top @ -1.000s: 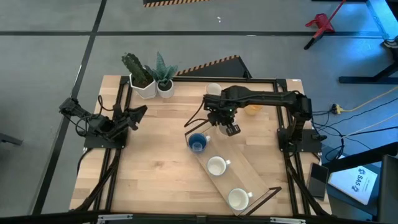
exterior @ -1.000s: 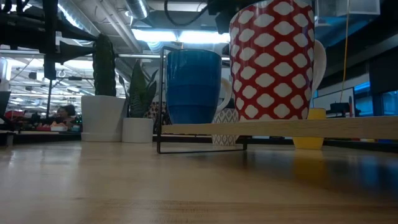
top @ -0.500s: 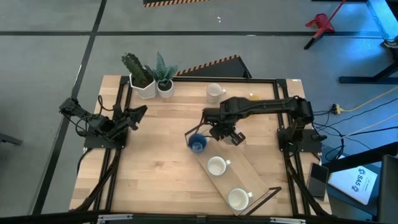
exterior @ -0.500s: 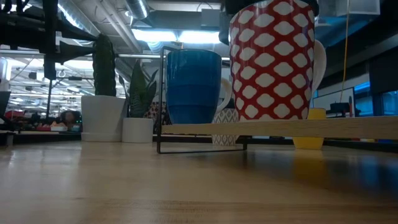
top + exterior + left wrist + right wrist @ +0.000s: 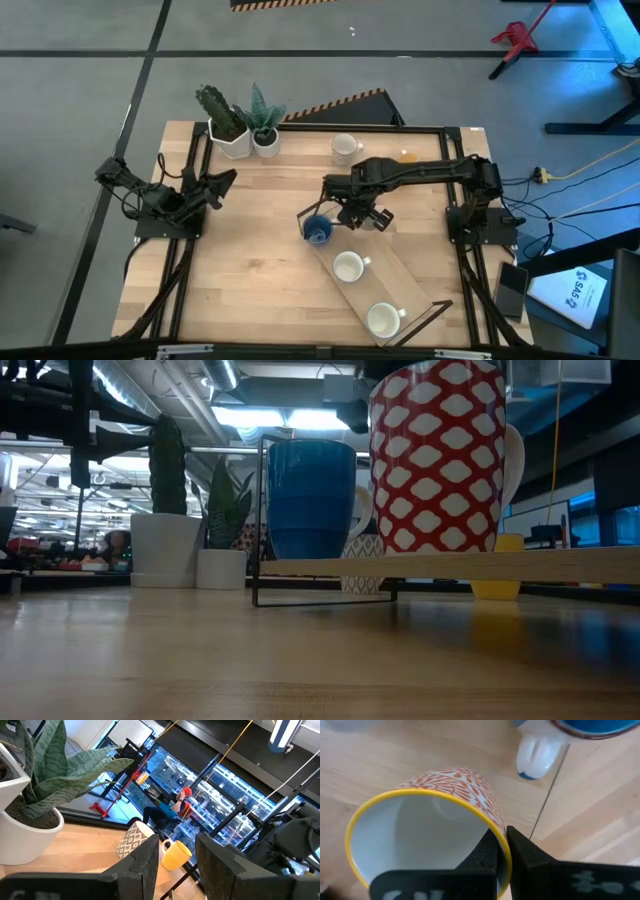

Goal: Place coffee mugs
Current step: Put the orange patterned mug on the shelf, then put the gray patterned mug on the shelf

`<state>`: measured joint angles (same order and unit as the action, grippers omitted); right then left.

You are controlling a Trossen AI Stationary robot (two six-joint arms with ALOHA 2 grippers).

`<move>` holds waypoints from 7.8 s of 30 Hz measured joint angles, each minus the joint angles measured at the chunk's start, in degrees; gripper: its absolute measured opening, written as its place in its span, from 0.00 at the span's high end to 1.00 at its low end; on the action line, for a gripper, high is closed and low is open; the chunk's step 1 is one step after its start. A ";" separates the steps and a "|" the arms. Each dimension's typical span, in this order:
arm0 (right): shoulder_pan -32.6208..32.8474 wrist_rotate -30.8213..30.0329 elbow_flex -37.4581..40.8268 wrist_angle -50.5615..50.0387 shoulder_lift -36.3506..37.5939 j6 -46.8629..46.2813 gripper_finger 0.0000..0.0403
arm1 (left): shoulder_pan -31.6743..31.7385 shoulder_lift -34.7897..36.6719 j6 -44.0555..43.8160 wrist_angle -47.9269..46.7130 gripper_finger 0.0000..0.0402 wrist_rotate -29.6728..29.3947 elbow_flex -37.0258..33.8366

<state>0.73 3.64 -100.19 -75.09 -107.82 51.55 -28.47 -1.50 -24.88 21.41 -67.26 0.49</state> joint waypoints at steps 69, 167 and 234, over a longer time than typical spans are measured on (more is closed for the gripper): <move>5.14 -11.80 0.01 4.80 -2.72 35.98 1.00 | -0.01 0.01 1.53 0.00 0.70 -0.83 0.00; -20.05 -21.16 -24.65 8.54 -17.10 -30.88 0.59 | 0.00 0.00 1.49 -0.02 0.70 -0.83 0.00; -22.65 -4.59 -24.64 15.83 -22.26 -44.44 0.78 | -0.02 0.02 2.97 0.00 0.70 -0.79 0.00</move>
<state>-21.92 -0.95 -124.84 -59.26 -130.08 7.11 -28.49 -1.48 -21.91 21.41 -68.06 0.50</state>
